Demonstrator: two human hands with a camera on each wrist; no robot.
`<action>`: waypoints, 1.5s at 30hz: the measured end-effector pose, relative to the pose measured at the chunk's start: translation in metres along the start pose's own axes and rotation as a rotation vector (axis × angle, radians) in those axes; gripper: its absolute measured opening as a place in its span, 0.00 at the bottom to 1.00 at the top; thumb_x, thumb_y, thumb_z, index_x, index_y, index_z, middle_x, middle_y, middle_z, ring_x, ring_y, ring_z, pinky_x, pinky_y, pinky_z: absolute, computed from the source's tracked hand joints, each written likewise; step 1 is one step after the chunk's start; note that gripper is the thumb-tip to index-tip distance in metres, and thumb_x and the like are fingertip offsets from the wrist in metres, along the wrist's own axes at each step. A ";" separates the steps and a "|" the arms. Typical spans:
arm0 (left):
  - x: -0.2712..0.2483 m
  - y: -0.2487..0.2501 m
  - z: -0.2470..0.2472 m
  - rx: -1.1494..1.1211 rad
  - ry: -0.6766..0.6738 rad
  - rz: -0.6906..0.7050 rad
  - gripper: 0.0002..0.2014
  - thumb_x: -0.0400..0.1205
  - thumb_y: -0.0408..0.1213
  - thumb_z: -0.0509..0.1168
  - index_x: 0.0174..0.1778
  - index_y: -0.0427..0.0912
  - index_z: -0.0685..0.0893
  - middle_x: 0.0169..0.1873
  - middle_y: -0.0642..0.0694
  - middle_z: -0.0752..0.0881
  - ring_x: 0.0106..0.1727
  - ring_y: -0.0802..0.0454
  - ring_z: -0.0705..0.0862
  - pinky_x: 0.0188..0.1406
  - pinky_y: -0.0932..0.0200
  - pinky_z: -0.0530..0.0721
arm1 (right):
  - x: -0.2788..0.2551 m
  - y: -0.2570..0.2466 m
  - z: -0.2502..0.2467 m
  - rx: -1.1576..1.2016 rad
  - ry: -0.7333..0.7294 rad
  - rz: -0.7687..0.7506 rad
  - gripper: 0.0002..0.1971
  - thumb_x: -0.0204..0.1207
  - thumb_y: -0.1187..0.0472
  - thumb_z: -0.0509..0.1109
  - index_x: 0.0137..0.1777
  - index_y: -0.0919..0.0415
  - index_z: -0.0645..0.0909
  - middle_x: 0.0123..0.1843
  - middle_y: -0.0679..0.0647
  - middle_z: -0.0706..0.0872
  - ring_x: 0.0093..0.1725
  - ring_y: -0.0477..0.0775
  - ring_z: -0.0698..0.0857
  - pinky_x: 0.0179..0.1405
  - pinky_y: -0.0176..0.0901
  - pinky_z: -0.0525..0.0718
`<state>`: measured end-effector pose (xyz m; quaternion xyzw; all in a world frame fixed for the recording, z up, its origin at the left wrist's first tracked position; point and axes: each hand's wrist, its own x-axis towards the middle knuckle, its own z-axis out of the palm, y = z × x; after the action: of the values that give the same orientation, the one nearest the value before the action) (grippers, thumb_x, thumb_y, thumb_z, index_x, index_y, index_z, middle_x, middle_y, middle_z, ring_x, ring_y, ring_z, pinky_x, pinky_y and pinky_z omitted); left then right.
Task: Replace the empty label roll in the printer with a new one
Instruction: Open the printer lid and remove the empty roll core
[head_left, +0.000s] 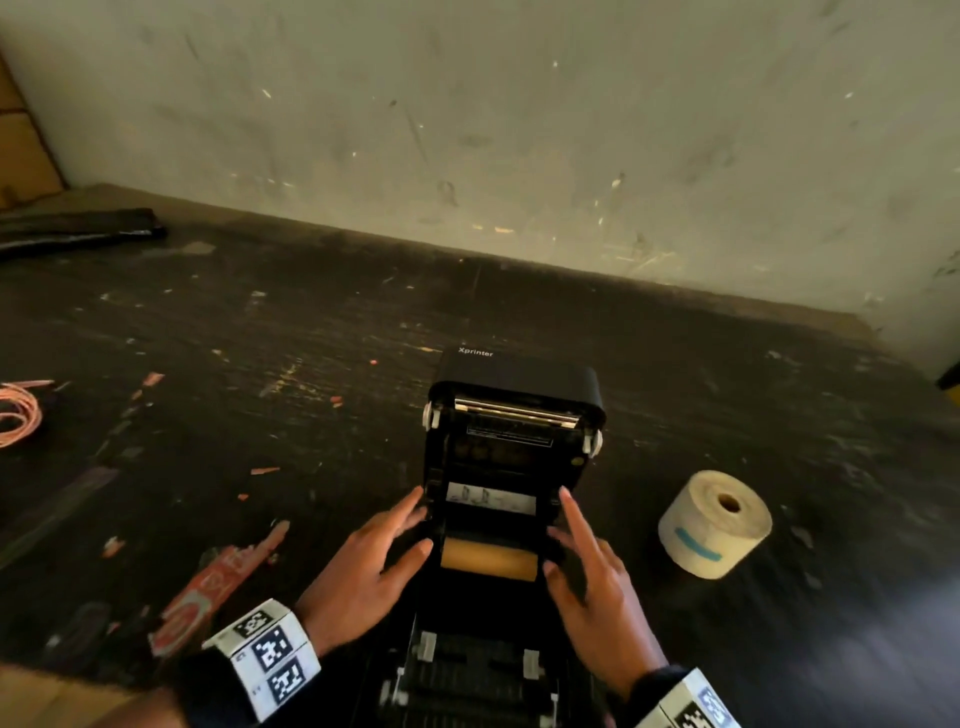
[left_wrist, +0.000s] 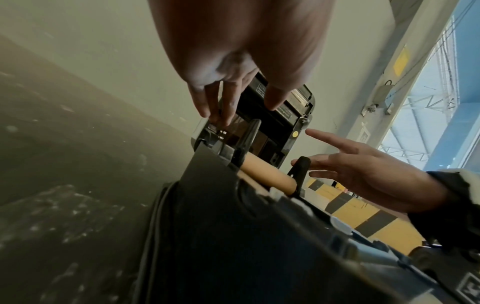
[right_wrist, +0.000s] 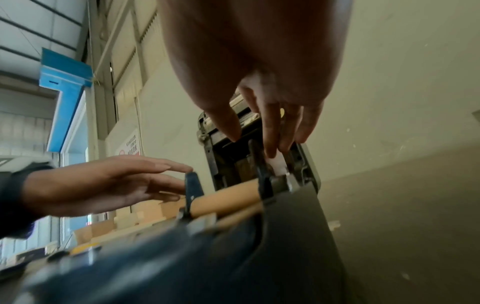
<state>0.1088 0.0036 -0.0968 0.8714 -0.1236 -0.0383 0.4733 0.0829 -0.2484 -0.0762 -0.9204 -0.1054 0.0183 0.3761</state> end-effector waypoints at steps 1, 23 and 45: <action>0.000 -0.003 0.001 0.001 -0.013 0.006 0.26 0.81 0.44 0.62 0.75 0.54 0.63 0.70 0.56 0.75 0.63 0.84 0.67 0.59 0.88 0.59 | -0.003 -0.001 0.005 -0.012 -0.006 0.012 0.41 0.79 0.61 0.64 0.76 0.34 0.38 0.66 0.36 0.72 0.65 0.34 0.67 0.75 0.45 0.66; 0.006 0.049 0.011 -0.227 0.033 0.247 0.26 0.72 0.54 0.64 0.67 0.54 0.74 0.59 0.62 0.78 0.63 0.63 0.79 0.62 0.59 0.82 | -0.037 -0.019 -0.008 0.094 0.382 -0.008 0.35 0.71 0.73 0.71 0.67 0.34 0.71 0.69 0.32 0.72 0.71 0.25 0.66 0.64 0.15 0.64; 0.032 0.145 0.235 0.014 0.159 -0.030 0.24 0.73 0.46 0.72 0.64 0.43 0.81 0.54 0.50 0.86 0.54 0.61 0.84 0.52 0.77 0.78 | -0.094 0.199 -0.138 -0.089 0.022 0.102 0.23 0.71 0.63 0.74 0.64 0.44 0.77 0.52 0.39 0.84 0.49 0.30 0.80 0.56 0.26 0.78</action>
<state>0.0704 -0.2710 -0.1034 0.8766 -0.0729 0.0249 0.4750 0.0425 -0.5013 -0.1206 -0.9404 -0.0550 0.0224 0.3348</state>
